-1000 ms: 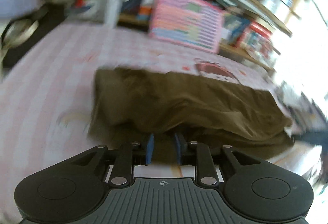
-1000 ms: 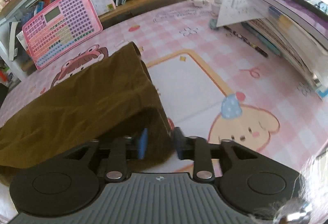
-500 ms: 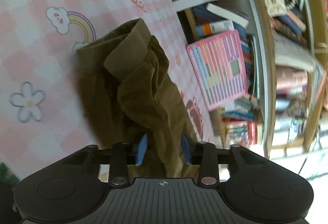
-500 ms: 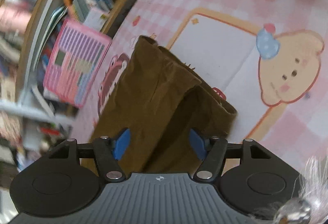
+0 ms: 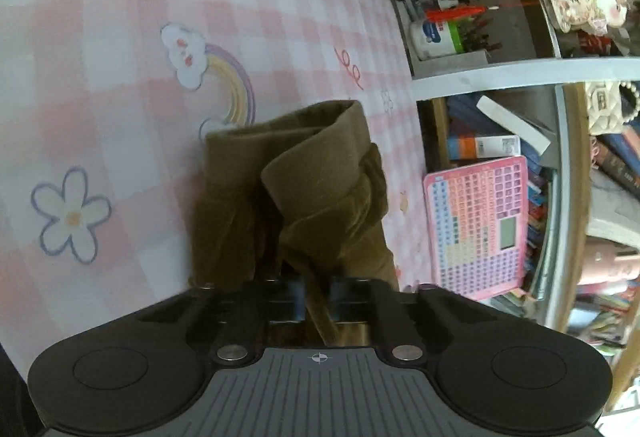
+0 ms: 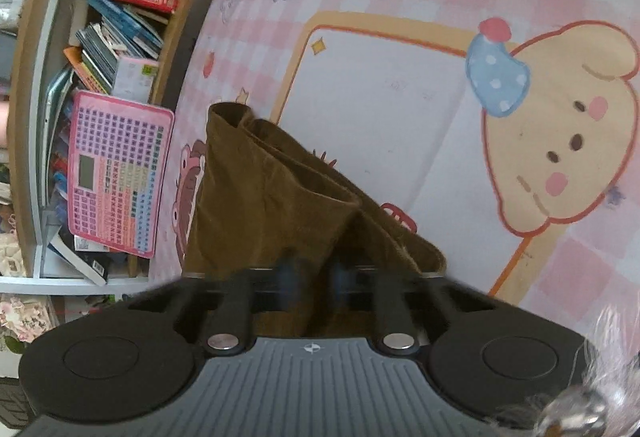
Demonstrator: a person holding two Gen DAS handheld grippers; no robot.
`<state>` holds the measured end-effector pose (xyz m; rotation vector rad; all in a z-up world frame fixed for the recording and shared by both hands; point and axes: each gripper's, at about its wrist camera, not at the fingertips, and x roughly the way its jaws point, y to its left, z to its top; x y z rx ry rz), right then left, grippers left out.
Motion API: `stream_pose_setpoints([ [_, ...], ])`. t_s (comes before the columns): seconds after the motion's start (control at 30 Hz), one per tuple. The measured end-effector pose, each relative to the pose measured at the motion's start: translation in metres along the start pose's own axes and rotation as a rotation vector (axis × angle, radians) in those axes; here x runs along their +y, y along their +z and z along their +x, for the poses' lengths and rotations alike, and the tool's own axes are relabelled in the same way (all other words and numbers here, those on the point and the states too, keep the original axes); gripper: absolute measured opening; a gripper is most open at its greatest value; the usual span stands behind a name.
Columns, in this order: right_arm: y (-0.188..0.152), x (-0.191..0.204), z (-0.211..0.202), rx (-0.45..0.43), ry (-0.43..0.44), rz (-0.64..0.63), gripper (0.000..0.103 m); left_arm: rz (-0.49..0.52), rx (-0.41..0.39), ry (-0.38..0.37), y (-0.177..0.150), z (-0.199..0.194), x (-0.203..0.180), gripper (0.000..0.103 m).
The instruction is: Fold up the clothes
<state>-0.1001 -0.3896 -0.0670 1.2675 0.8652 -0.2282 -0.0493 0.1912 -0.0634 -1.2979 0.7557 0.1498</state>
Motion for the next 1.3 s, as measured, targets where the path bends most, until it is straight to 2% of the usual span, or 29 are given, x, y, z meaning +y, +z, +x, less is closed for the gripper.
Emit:
stream_pose_setpoints([
  [0.03, 0.002, 0.008, 0.001, -0.002, -0.007, -0.029, 0.005, 0.025, -0.006, 0.007, 0.002, 0.001, -0.006, 0.005],
  [0.1, 0.010, 0.036, 0.000, -0.024, 0.023, -0.104, 0.004, 0.071, -0.004, -0.037, 0.007, 0.006, -0.025, 0.004],
  [0.2, 0.022, 0.092, -0.018, -0.101, 0.143, -0.230, 0.004, 0.132, -0.025, -0.184, 0.017, 0.004, -0.062, 0.004],
  [0.27, 0.021, 0.127, -0.047, -0.156, 0.240, -0.342, 0.004, 0.181, -0.067, -0.305, 0.020, -0.014, -0.080, 0.004],
  [0.33, 0.012, 0.140, -0.080, -0.206, 0.281, -0.445, 0.004, 0.249, -0.093, -0.374, 0.018, -0.033, -0.082, 0.004],
  [0.37, 0.007, 0.141, -0.094, -0.221, 0.285, -0.474, 0.004, 0.266, -0.091, -0.370, 0.018, -0.039, -0.077, 0.004],
  [0.47, -0.012, 0.101, -0.098, -0.181, 0.194, -0.431, 0.004, 0.242, -0.041, -0.254, 0.012, -0.034, -0.039, 0.004],
  [0.6, -0.029, 0.025, -0.042, -0.020, -0.055, -0.278, 0.004, 0.176, 0.000, -0.078, 0.001, -0.018, 0.012, 0.004],
  [0.67, -0.031, 0.013, -0.035, -0.019, -0.074, -0.248, 0.004, 0.145, 0.019, 0.007, -0.005, -0.010, 0.036, 0.004],
  [0.77, -0.031, 0.007, -0.031, -0.037, -0.071, -0.232, 0.004, 0.175, 0.030, 0.002, 0.000, -0.006, 0.021, 0.004],
  [0.9, -0.016, 0.038, -0.033, -0.067, -0.017, -0.294, 0.004, 0.190, 0.050, -0.037, 0.013, 0.001, -0.008, 0.004],
  [1.03, -0.003, 0.104, -0.067, -0.186, 0.158, -0.435, 0.004, 0.288, 0.018, -0.238, 0.014, -0.019, -0.066, 0.004],
  [1.07, -0.003, 0.113, -0.080, -0.219, 0.210, -0.457, 0.004, 0.315, 0.007, -0.291, 0.013, -0.028, -0.078, 0.004],
  [1.13, -0.006, 0.109, -0.101, -0.278, 0.271, -0.480, 0.004, 0.336, 0.000, -0.328, 0.013, -0.041, -0.078, 0.004],
  [1.17, -0.008, 0.100, -0.104, -0.296, 0.267, -0.487, 0.004, 0.333, 0.005, -0.312, 0.014, -0.043, -0.071, 0.004],
  [1.2, -0.011, 0.087, -0.102, -0.295, 0.236, -0.492, 0.004, 0.324, 0.013, -0.264, 0.014, -0.040, -0.056, 0.004],
  [1.3, -0.021, 0.034, -0.058, -0.150, 0.034, -0.412, 0.004, 0.268, 0.051, -0.096, 0.014, -0.022, -0.005, 0.004],
])
